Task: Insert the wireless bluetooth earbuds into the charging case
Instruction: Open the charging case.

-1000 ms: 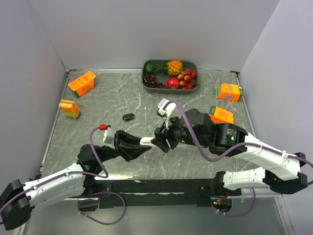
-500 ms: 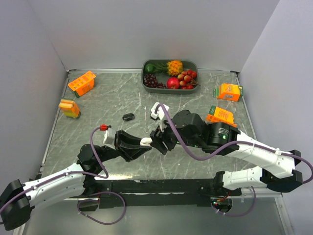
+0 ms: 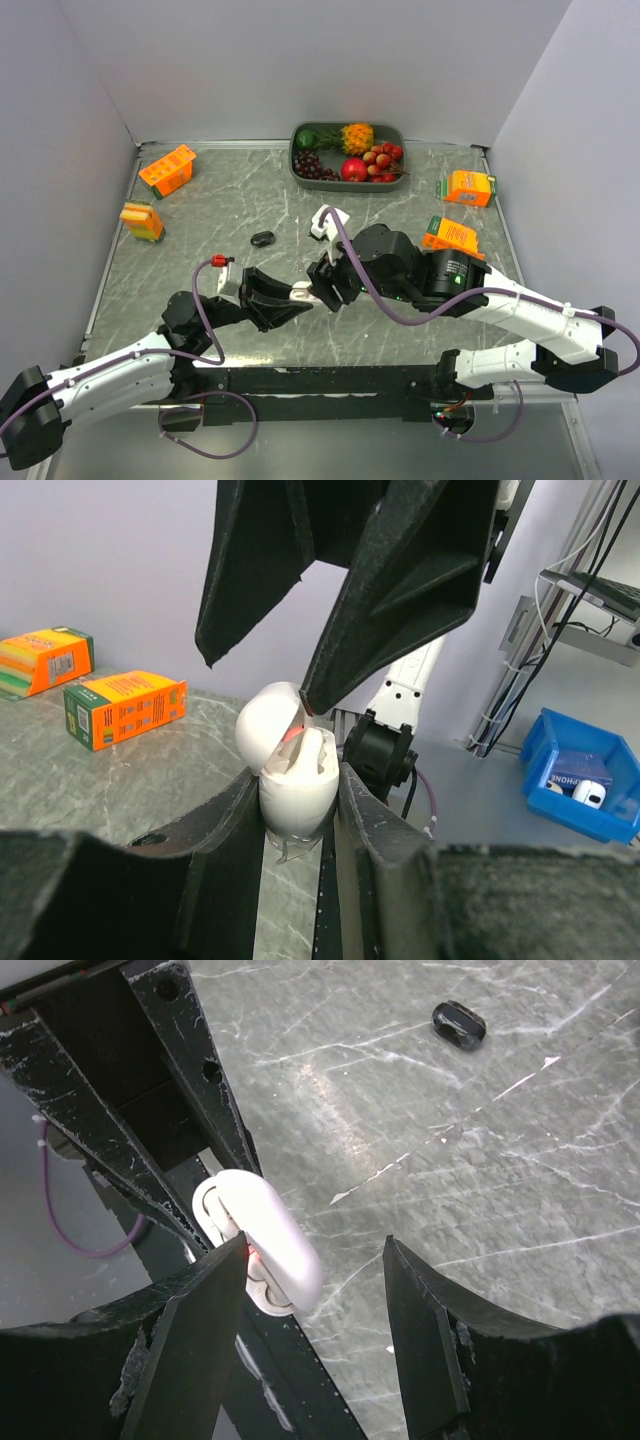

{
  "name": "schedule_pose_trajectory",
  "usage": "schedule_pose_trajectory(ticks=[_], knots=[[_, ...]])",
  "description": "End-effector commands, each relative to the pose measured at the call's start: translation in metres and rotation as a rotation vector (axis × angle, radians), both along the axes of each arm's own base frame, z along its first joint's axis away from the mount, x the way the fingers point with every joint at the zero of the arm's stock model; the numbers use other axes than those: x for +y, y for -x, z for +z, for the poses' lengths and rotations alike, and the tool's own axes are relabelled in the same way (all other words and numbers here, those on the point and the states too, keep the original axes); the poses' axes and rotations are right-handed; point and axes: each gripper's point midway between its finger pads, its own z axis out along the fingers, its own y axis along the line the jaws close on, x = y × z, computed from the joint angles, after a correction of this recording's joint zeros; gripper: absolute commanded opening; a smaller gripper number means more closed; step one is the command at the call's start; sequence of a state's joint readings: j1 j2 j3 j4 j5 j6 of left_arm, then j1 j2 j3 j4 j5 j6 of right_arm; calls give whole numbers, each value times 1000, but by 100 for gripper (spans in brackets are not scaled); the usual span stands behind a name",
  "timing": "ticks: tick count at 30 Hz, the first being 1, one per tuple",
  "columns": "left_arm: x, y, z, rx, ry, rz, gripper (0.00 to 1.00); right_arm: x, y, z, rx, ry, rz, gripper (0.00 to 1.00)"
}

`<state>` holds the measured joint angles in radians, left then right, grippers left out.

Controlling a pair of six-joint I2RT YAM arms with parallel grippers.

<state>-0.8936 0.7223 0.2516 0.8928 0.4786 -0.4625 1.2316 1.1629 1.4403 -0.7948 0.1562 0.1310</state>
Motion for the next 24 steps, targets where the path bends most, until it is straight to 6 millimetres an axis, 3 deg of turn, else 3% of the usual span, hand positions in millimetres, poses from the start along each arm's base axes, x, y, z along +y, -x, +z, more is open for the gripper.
schedule_pose_trajectory(ticks=[1,10,14,18,19,24], knots=[[3,8,26,-79,49,-20,1,-7,-8,21,-16,-62,-58,64],[5,14,27,-103,50,-43,1,-18,-16,23,-7,-73,-96,64],[3,19,26,-101,40,-79,1,-20,-11,45,-51,-151,-57,62],[0,28,24,-101,21,-136,1,-22,15,78,-113,-270,118,58],[0,29,21,-92,14,-147,1,-17,31,81,-92,-280,211,57],[-2,31,20,-88,4,-170,1,-6,59,65,24,-171,386,41]])
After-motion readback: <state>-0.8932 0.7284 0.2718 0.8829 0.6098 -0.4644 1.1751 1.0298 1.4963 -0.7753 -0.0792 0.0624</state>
